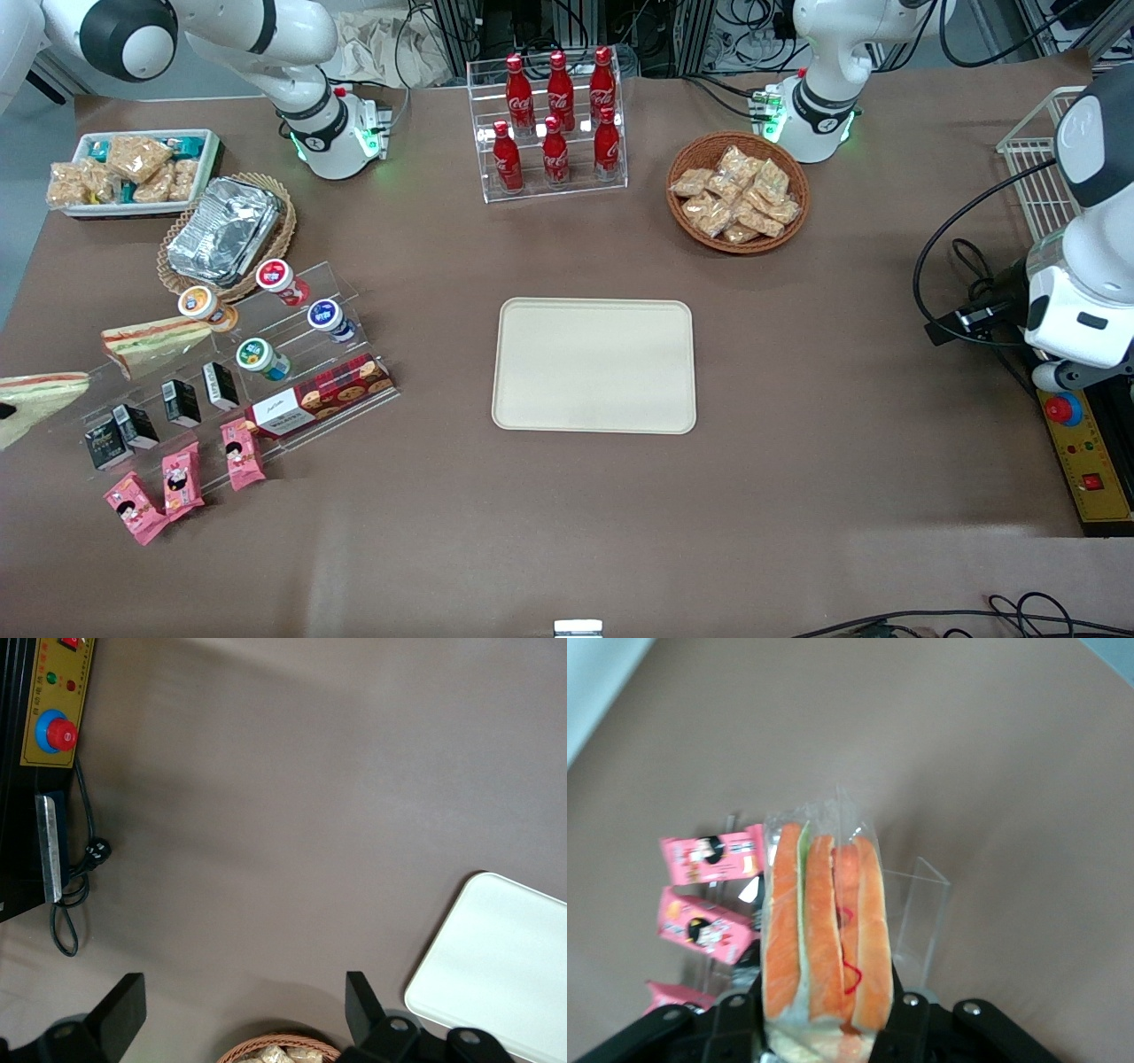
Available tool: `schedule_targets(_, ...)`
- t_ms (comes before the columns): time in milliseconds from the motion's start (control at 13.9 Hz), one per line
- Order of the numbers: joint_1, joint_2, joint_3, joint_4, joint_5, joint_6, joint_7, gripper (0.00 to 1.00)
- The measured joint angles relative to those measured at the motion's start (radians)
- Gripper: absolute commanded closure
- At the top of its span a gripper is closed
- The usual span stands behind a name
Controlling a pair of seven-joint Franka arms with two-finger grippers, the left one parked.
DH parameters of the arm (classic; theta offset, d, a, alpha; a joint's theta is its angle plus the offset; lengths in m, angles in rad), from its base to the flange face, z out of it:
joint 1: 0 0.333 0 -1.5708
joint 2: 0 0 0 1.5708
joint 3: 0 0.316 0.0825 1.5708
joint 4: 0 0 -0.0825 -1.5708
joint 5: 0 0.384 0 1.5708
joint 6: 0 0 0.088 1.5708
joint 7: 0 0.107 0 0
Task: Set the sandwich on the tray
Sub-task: 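Close the right gripper on the sandwich and lift it from the rack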
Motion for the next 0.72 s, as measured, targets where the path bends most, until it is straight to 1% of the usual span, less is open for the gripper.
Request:
schedule_targets(144,0.036,-0.027,0.001,0.01,-0.004,-0.003,-0.055,0.53)
schedule_targets(287,0.081,-0.056,0.002,0.023,-0.039,-0.022,-0.09,0.52)
schedule_targets(359,0.109,-0.073,0.002,0.029,-0.057,-0.039,-0.094,0.52)
schedule_targets(575,0.198,-0.121,0.004,0.035,-0.075,-0.094,-0.099,0.51)
schedule_targets(719,0.272,-0.144,0.006,0.036,-0.132,-0.137,-0.11,0.52)
